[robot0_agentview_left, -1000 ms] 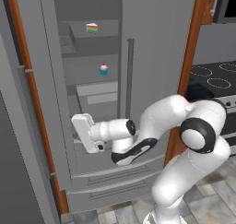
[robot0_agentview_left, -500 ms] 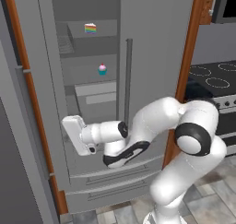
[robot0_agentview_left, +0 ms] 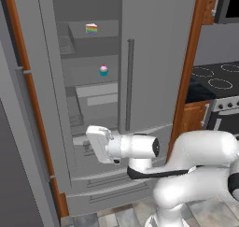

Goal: Take the cake and cupcake from the fridge and place them on the empty tray on the dining counter.

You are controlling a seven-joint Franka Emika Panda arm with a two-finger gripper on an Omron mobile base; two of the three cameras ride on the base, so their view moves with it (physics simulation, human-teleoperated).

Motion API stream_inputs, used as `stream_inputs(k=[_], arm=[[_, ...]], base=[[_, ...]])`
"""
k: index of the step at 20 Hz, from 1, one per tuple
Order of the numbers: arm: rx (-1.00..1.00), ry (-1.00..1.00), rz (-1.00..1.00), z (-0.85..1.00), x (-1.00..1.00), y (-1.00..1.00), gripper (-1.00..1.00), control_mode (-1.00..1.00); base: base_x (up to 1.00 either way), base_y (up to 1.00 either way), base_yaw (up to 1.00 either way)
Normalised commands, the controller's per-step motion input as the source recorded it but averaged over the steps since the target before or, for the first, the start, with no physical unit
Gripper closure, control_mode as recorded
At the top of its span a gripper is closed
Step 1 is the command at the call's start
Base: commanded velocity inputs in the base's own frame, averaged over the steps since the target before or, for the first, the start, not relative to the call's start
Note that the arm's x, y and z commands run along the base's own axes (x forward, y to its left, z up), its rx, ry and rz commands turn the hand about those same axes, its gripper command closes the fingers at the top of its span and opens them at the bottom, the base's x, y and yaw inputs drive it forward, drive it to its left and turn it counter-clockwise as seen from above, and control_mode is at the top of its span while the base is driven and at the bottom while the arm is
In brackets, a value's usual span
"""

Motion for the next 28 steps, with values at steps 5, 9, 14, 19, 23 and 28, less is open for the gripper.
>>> stream_inputs(k=[5, 9, 14, 19, 23, 28], arm=[[0.18, 0.02, -0.18, 0.98, 0.17, -0.99, 1.0, -1.0], [0.23, 0.27, -0.17, 0.8, 0.27, -0.99, 1.0, -1.0], [0.2, 0.37, -0.1, 1.0, 0.1, -0.74, 1.0, -1.0], [0.12, 0.49, -0.01, 0.96, 0.32, -0.51, 1.0, -1.0], [0.01, 0.65, -0.15, 1.0, 0.02, -0.92, 1.0, -1.0], [-0.13, 0.59, -0.29, 0.71, -0.05, -0.96, 1.0, -1.0]], base=[[0.0, 0.0, 0.0], [0.0, 0.0, 0.0], [0.0, 0.0, 0.0], [0.0, 0.0, 0.0], [0.0, 0.0, 0.0], [0.0, 0.0, 0.0]])
